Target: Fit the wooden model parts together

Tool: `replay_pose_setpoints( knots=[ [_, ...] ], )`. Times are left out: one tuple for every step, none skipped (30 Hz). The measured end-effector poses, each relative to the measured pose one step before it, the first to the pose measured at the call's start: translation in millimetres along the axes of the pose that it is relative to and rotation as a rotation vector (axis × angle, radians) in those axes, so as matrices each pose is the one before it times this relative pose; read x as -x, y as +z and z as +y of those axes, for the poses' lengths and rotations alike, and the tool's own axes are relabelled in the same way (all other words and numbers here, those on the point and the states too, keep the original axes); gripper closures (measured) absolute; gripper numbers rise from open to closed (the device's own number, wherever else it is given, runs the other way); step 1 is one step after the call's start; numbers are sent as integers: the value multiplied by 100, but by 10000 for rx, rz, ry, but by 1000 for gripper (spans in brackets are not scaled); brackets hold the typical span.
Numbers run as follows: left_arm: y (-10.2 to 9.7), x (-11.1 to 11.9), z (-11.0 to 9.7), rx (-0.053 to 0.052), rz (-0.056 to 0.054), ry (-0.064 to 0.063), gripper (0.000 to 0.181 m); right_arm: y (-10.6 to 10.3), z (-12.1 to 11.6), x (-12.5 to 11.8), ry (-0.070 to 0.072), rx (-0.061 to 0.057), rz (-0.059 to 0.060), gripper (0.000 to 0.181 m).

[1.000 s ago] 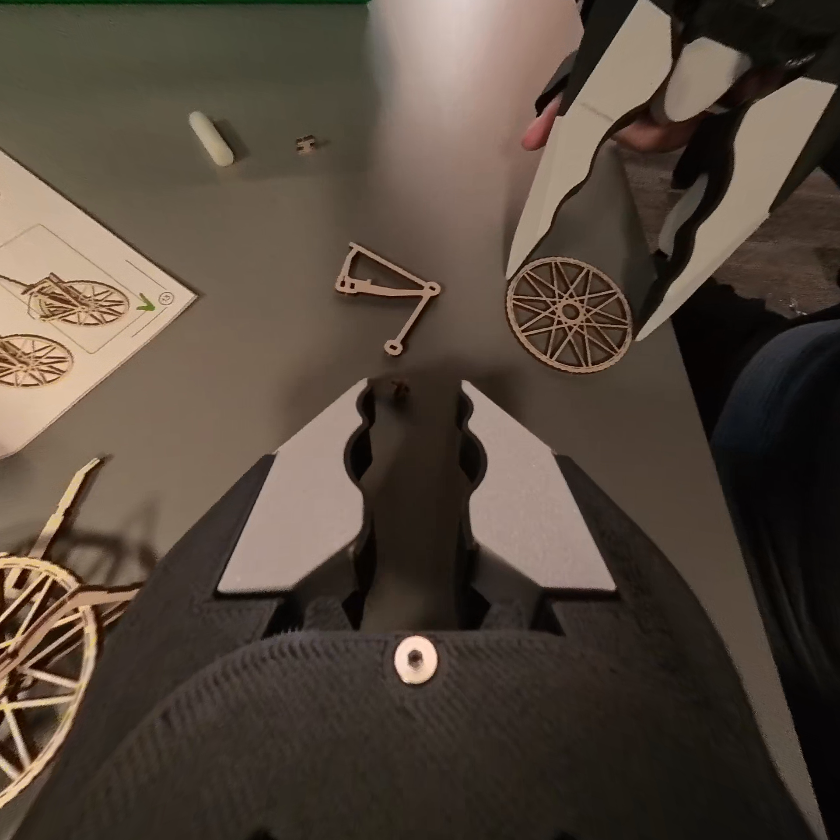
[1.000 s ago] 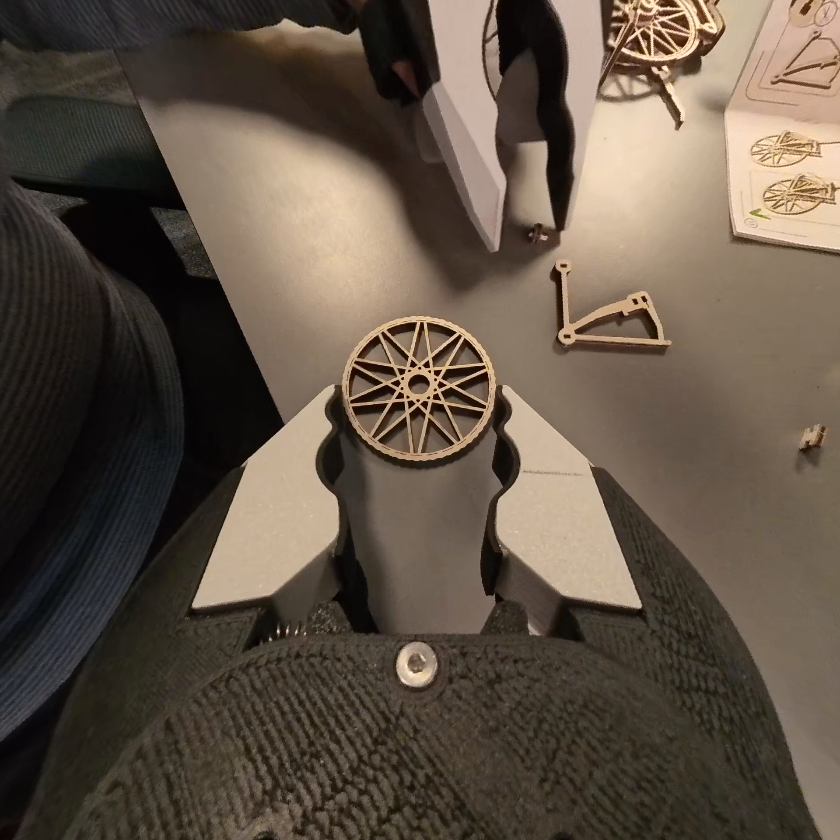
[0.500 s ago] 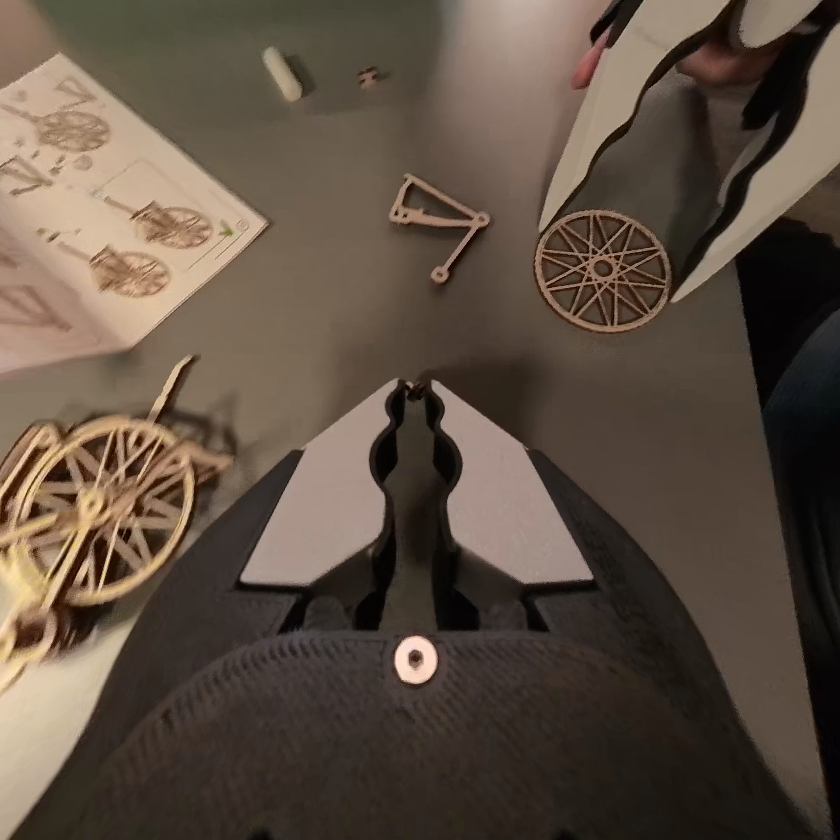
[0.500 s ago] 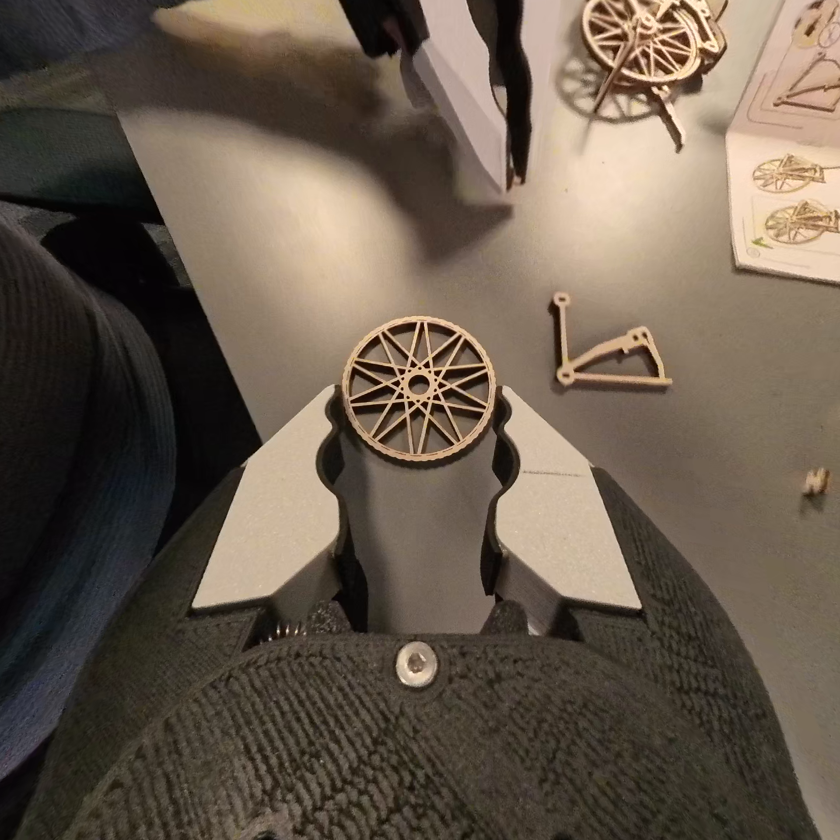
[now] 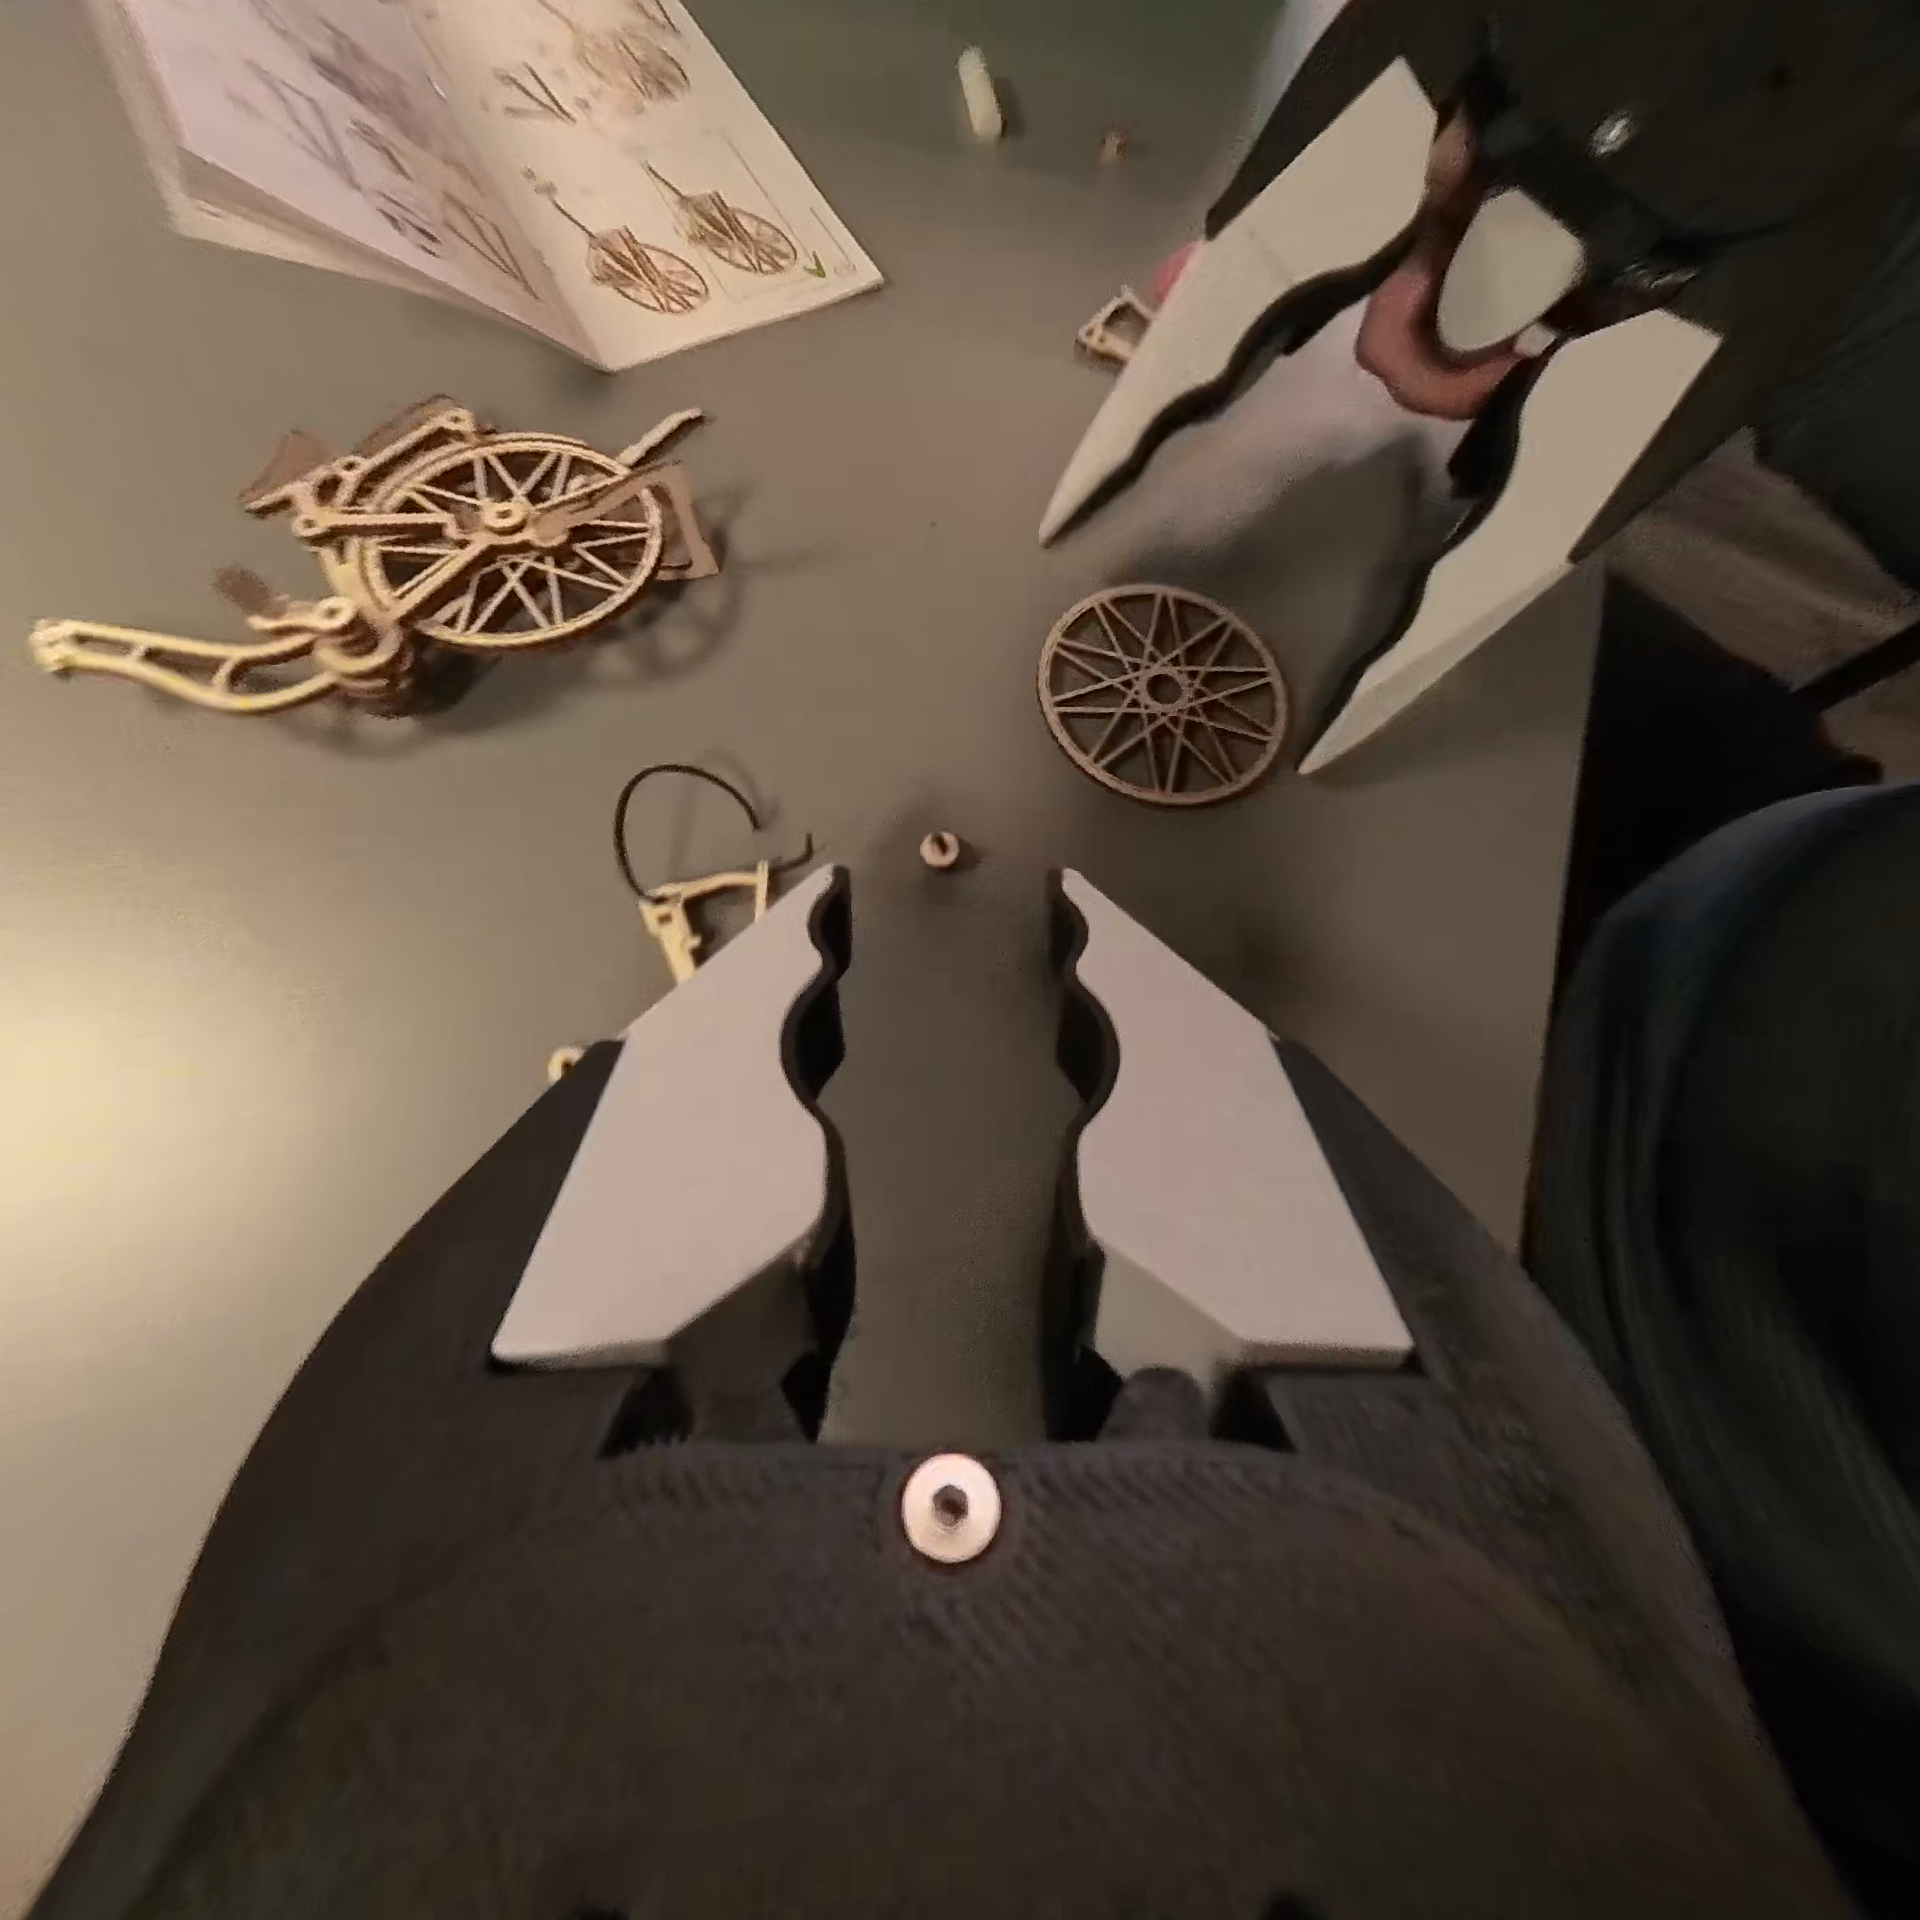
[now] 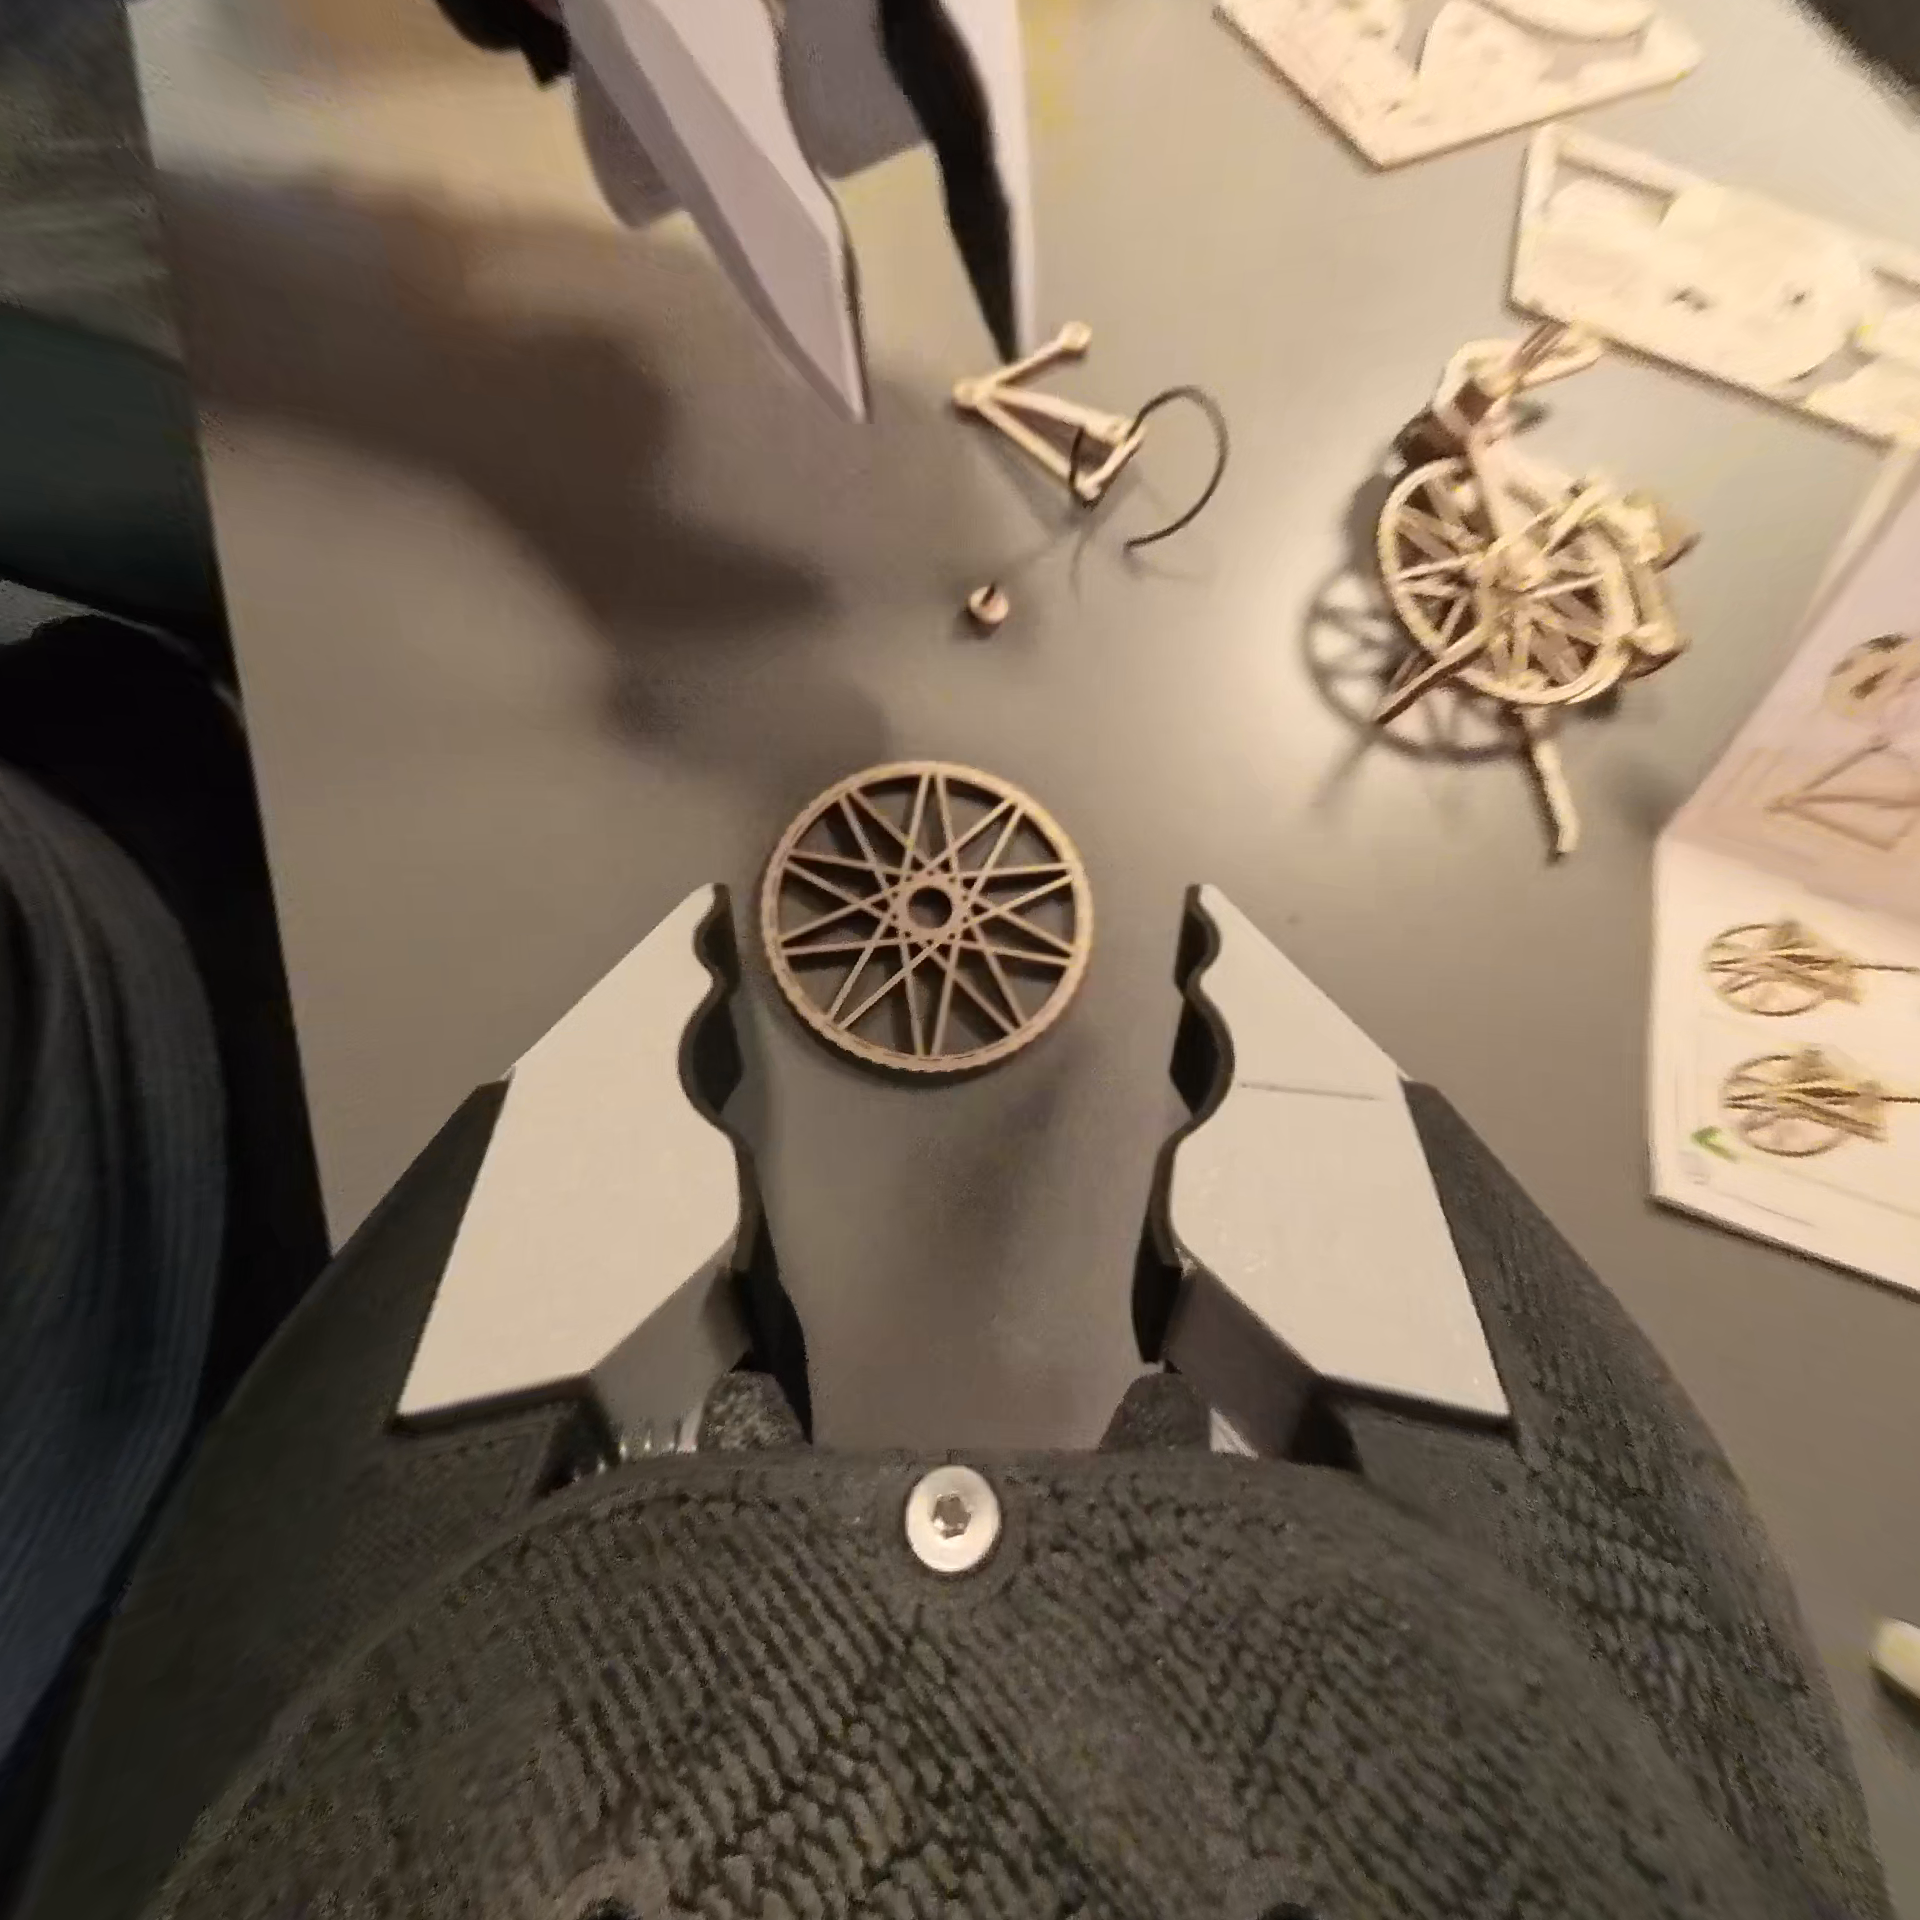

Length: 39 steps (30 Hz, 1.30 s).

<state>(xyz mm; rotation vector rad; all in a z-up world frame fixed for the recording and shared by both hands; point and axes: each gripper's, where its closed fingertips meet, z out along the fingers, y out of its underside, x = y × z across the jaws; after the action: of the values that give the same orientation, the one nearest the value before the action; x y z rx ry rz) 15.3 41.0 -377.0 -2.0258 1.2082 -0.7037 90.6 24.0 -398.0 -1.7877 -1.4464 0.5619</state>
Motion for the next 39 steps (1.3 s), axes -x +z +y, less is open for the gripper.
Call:
replay_pose_setpoints(
  knots=[
    [-1066, 127, 54, -185, -116, -99, 145, -556, -400, -351, -55, -332, 258, 96],
    [-1073, 364, 239, -69, -235, -106, 145, -708, -275, -533, 34, -391, 288, 96],
    [-986, 598, 383, 21, -348, -122, 145, -848, -79, -794, 66, -380, 375, 97],
    [-809, 762, 401, 32, -395, -137, 145, -936, 134, -1148, 56, -337, 510, 97],
    [-600, 720, 373, 1, -342, -113, 144, -1003, 273, -1452, 74, -272, 636, 98],
    [-372, 662, 316, -39, -268, -113, 144, -1005, 360, -1781, 89, -204, 770, 100],
    [-143, 599, 137, -124, -245, -183, 144, -966, 331, -1941, 57, -225, 831, 103],
    [41, 339, -72, -199, -134, -217, 142, -870, 277, -2112, 64, -263, 911, 105],
    [163, 58, -357, -352, -54, -147, 141, -780, 251, -2284, 55, -289, 1005, 108],
    [198, 71, -705, -554, -148, -60, 140, -674, 209, -2316, 65, -303, 1030, 110],
    [228, 142, -1057, -752, -252, 15, 140, -549, 91, -2066, 121, -314, 896, 113],
    [258, 239, -1147, -796, -306, 33, 140, -430, 53, -1740, 144, -295, 740, 118],
    [294, 480, -1183, -799, -443, -31, 140, -332, 48, -1621, 116, -248, 720, 125],
    [376, 430, -1313, -901, -390, -109, 140, -272, -116, -1458, 26, -248, 673, 132],
    [536, 233, -1317, -948, -226, -170, 140, -149, -118, -1066, 25, -210, 465, 137],
    [746, 112, -1046, -817, -104, -108, 140, -70, -145, -704, 68, -154, 285, 143],
    [959, 117, -572, -594, -48, 27, 140, 12, -198, -340, 10, -182, 129, 147],
    [1055, 232, -148, -365, -55, 38, 140, 49, -77, -32, -145, -113, -3, 151],
    [1021, 273, 51, -197, 5, -137, 140, 74, 87, -103, -327, -43, 67, 158],
    [859, 217, -1, -242, 108, -271, 140, 80, 77, -315, -399, -52, 181, 164],
    [675, 321, -14, -294, 91, -285, 141, 48, -29, -381, -357, -87, 180, 169],
    [562, 583, 67, -230, -58, -255, 142, 53, -168, -370, -258, -189, 135, 172],
    [503, 688, 112, -85, -131, -319, 144, 78, -131, -187, -182, -182, 13, 173],
    [404, 476, -84, -101, -10, -313, 144, 121, 50, -84, -174, -79, -59, 175],
    [278, 337, -204, -175, 43, -220, 144, 154, 251, -202, -99, 48, 39, 176],
    [211, 393, -116, -111, -39, -185, 144, 176, 412, -237, 5, 174, 74, 176],
    [137, 346, 34, 20, -48, -192, 144, 175, 472, -186, 58, 216, 48, 176],
    [24, 204, 85, 48, 9, -198, 144, 127, 386, -161, 62, 194, 51, 176],
    [-83, 87, -37, -47, 55, -197, 144, 53, 222, -132, 23, 112, 59, 176],
    [-120, 118, -165, -134, 23, -182, 144, -9, 38, -38, -8, 5, 27, 177],
    [-107, 171, -149, -123, -5, -195, 144, 3, -33, 107, -35, -18, -39, 177],
    [-78, 123, -100, -78, 27, -229, 144, 26, 37, 168, -75, 32, -63, 177],
    [-50, 73, -30, -30, 56, -246, 143, 57, 92, 136, -110, 66, -30, 177],
    [-39, 141, 50, 34, -32, -226, 141, 71, 105, 114, -118, 78, -14, 178],
    [-29, 136, 90, 81, -111, -84, 136, 81, 146, 90, -104, 99, -5, 178],
    [3, -101, 134, 108, -45, 162, 135, 45, 148, 13, -90, 98, 32, 178],
    [34, -314, 140, 102, 4, 300, 135, 19, 104, -55, -71, 72, 62, 178],
    [58, -502, 112, 74, 80, 363, 136, -7, 76, -28, -38, 46, 45, 178],
    [66, -582, 106, 57, 124, 379, 137, 1, 71, -5, -16, 43, 13, 178]
  ],
)
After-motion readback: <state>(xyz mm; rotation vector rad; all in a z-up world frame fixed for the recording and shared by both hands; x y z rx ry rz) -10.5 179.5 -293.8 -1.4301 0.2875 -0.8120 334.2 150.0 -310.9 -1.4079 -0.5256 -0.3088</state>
